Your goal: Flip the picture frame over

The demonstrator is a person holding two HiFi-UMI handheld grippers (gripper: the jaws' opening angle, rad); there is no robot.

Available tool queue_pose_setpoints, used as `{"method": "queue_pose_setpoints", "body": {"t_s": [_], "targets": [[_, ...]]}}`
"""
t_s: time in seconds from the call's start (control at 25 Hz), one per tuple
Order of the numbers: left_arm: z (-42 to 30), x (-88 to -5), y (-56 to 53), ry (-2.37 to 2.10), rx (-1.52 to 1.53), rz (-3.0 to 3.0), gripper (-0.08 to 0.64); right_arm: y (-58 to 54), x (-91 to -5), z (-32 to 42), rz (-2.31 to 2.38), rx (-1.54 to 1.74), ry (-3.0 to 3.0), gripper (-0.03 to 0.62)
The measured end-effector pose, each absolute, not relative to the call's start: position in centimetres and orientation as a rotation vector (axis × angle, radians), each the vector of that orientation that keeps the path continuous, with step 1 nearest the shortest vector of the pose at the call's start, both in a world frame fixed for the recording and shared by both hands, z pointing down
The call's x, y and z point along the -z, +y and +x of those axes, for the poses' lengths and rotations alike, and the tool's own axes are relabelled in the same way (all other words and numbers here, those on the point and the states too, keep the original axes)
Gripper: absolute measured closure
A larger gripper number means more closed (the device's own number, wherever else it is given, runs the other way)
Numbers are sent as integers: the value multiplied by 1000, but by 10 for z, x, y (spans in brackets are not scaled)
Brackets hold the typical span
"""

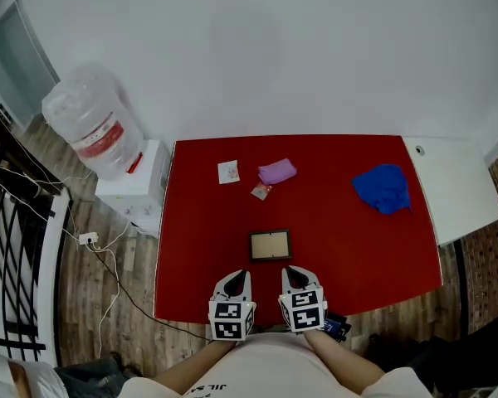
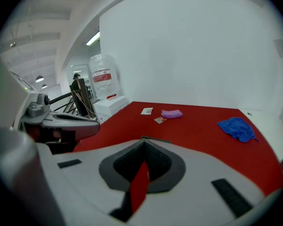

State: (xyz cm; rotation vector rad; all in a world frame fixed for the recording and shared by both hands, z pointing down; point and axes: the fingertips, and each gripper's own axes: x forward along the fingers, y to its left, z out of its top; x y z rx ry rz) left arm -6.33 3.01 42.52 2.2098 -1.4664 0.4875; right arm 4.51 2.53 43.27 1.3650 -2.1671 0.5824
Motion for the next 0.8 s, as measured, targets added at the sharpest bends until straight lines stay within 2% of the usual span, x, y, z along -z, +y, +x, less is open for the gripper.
{"method": "queue_pose_setpoints", "body": {"t_s": [0.8], "targets": [[-68,-428,40,-1490,-490,2180,555,36,-442,43,1326,-601,-2170,589]]}}
